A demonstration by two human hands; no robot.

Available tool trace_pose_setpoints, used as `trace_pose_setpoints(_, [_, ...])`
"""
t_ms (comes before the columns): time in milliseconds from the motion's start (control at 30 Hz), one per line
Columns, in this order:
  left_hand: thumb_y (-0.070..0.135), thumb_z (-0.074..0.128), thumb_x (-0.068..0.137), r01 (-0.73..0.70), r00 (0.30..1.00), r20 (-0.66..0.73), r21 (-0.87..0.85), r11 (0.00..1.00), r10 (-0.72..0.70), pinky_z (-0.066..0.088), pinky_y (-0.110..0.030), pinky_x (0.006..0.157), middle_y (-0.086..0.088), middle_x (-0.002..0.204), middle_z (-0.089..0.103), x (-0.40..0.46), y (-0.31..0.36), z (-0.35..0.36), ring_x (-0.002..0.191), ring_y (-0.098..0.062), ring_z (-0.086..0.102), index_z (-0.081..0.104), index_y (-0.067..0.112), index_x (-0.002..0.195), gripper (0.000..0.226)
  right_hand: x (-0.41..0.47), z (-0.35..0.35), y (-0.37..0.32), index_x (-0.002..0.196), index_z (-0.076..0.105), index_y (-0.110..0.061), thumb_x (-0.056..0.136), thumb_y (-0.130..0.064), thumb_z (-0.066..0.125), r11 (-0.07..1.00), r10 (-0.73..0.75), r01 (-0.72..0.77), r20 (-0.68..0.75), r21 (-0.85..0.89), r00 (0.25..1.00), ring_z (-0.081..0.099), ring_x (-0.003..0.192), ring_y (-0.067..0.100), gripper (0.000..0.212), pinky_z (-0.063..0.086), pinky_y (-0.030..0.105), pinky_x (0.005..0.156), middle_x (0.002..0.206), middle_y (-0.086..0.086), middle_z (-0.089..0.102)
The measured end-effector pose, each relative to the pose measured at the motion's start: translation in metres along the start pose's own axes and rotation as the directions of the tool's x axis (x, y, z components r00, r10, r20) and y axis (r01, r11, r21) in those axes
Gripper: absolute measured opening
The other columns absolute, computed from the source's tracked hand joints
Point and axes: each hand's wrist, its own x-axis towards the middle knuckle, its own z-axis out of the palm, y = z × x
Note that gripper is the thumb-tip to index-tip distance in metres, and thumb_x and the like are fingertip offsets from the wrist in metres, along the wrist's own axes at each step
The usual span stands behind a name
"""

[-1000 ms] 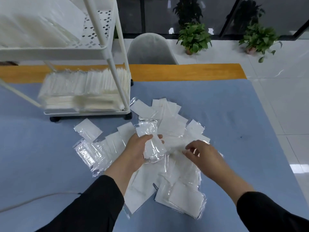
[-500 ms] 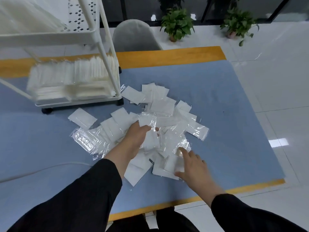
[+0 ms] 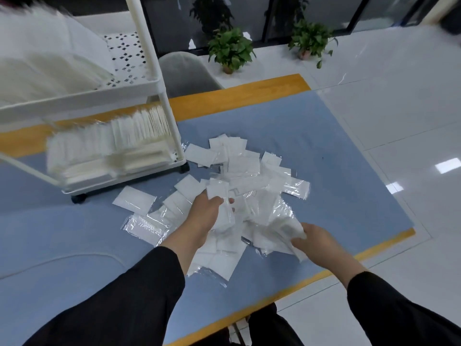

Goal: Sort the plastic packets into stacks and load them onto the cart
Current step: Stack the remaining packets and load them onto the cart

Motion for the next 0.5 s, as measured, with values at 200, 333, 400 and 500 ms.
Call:
trace_pose_setpoints(200, [0.013, 0.045, 0.101, -0.003, 1.000, 0.029, -0.046, 0.999, 0.004, 0.059, -0.050, 0.090, 0.004, 0.103, 0.079, -0.012, 0.006, 0.001, 0.098, -0.026, 0.075, 0.061, 0.023, 0.124, 0.030, -0.027, -0.031, -0.012, 0.108, 0.068, -0.026, 0.089, -0.024, 0.067, 0.896, 0.014, 0.061, -0.167, 0.441, 0.986, 0.069, 0.085, 0.016, 0.019, 0.056, 0.034, 0.077, 0.091, -0.006, 0.074])
trace_pose_setpoints(333, [0.031, 0.053, 0.100, 0.014, 0.999, 0.045, -0.089, 0.996, -0.010, 0.057, -0.049, 0.095, 0.002, 0.108, 0.077, -0.018, 0.008, 0.011, 0.105, -0.028, 0.071, 0.064, 0.020, 0.124, 0.029, -0.036, -0.031, -0.038, 0.109, 0.069, -0.026, 0.084, -0.029, 0.070, 0.705, -0.001, 0.163, -0.230, 0.690, 0.973, 0.072, 0.095, 0.026, 0.025, 0.056, 0.054, 0.091, 0.099, 0.000, 0.076])
trace_pose_setpoints(400, [0.051, 0.056, 0.097, 0.053, 0.998, 0.027, -0.112, 0.992, -0.050, 0.051, -0.049, 0.102, 0.003, 0.127, 0.068, -0.021, 0.009, 0.017, 0.117, -0.025, 0.064, 0.059, 0.021, 0.131, 0.045, -0.036, -0.025, -0.056, 0.108, 0.070, -0.018, 0.086, -0.023, 0.071, 0.608, -0.012, 0.184, -0.222, 0.772, 0.975, 0.072, 0.097, 0.032, 0.023, 0.055, 0.055, 0.093, 0.102, 0.010, 0.075])
trace_pose_setpoints(500, [0.064, 0.050, 0.098, 0.116, 0.993, 0.048, -0.252, 0.961, -0.107, 0.057, -0.039, 0.085, 0.000, 0.125, 0.069, -0.026, 0.013, 0.024, 0.107, -0.021, 0.069, 0.057, 0.020, 0.132, 0.057, -0.035, -0.012, -0.077, 0.109, 0.067, -0.014, 0.080, -0.032, 0.079, 0.539, -0.014, 0.180, -0.204, 0.823, 0.979, 0.070, 0.098, 0.037, 0.036, 0.054, 0.058, 0.094, 0.106, 0.017, 0.072])
